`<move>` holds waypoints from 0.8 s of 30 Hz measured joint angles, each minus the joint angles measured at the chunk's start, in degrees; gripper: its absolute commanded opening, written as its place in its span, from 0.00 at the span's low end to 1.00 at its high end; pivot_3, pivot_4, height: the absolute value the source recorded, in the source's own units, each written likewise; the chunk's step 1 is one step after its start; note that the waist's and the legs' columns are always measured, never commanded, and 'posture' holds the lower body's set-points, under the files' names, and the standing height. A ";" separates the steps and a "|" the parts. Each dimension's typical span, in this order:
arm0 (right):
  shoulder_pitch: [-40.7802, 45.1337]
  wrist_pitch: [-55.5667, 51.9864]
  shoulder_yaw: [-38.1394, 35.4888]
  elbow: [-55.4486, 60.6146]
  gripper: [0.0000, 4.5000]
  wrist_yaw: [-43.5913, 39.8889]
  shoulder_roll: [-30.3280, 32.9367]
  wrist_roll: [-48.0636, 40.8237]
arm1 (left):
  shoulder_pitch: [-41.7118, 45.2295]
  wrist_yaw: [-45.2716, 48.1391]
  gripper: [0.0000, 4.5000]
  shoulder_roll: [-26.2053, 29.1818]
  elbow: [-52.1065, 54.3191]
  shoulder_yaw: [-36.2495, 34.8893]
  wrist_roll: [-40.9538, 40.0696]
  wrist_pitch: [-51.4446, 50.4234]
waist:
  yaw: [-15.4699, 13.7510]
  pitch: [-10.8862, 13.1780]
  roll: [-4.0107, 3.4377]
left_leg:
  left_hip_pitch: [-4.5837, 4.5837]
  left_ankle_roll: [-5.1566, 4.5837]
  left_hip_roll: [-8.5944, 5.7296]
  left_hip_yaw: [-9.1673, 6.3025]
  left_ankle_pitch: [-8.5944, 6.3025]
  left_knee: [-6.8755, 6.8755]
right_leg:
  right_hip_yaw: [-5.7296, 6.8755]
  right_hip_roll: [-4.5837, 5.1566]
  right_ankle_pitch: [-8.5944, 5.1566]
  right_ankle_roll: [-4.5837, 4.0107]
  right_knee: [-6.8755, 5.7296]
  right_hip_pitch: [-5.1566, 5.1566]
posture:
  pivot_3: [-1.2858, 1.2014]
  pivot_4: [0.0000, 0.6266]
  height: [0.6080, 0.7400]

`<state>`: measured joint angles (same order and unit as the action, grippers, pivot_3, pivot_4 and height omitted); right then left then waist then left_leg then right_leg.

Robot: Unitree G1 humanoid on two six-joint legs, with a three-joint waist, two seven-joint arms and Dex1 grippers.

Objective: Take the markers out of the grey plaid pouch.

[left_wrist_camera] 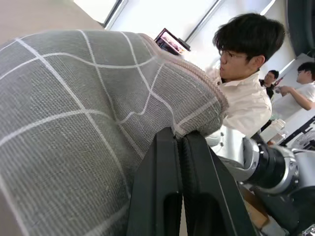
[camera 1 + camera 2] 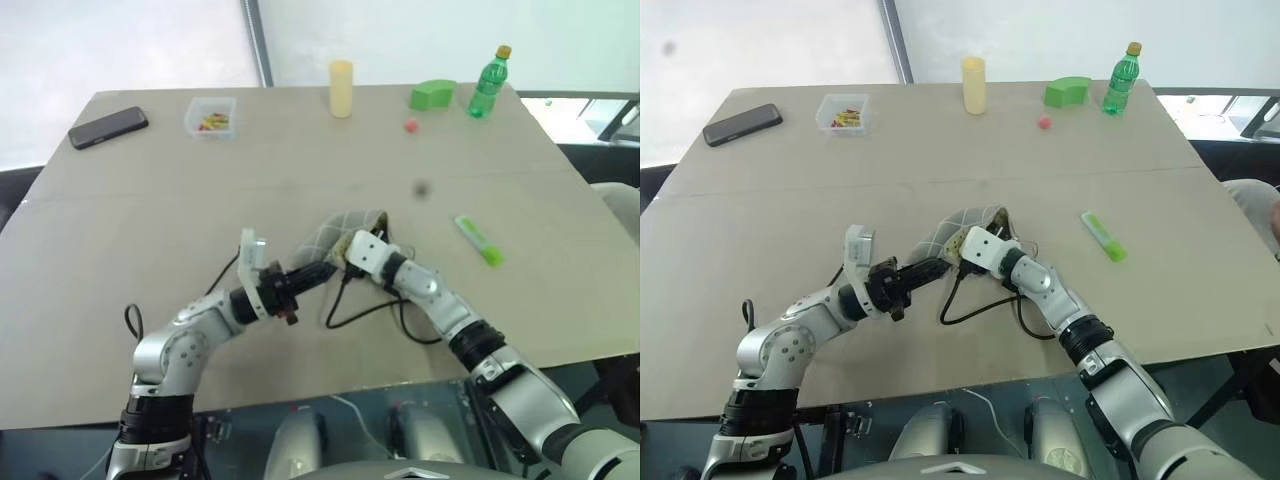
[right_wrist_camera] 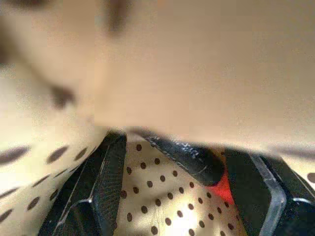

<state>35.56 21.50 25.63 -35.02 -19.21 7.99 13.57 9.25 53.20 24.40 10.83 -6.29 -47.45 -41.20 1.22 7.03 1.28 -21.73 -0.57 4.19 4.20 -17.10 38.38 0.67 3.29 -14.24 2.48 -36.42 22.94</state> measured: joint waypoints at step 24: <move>-4.09 -3.43 -0.65 15.95 0.01 -3.87 11.35 9.40 | 2.48 1.23 0.00 -1.66 -2.73 -1.10 -1.87 -0.59 | -0.53 0.00 0.00 | -0.09 0.00 -0.03 0.01 0.00 0.02 | 0.00 0.04 0.00 0.00 0.18 0.08 | 0.52 0.24 1.00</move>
<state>31.46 18.07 24.98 -19.07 -23.09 19.34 22.97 11.73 54.43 22.74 8.10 -7.39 -49.31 -41.78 0.69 7.03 1.28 -21.82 -0.57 4.16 4.21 -17.10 38.40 0.67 3.33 -14.24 2.48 -36.24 23.02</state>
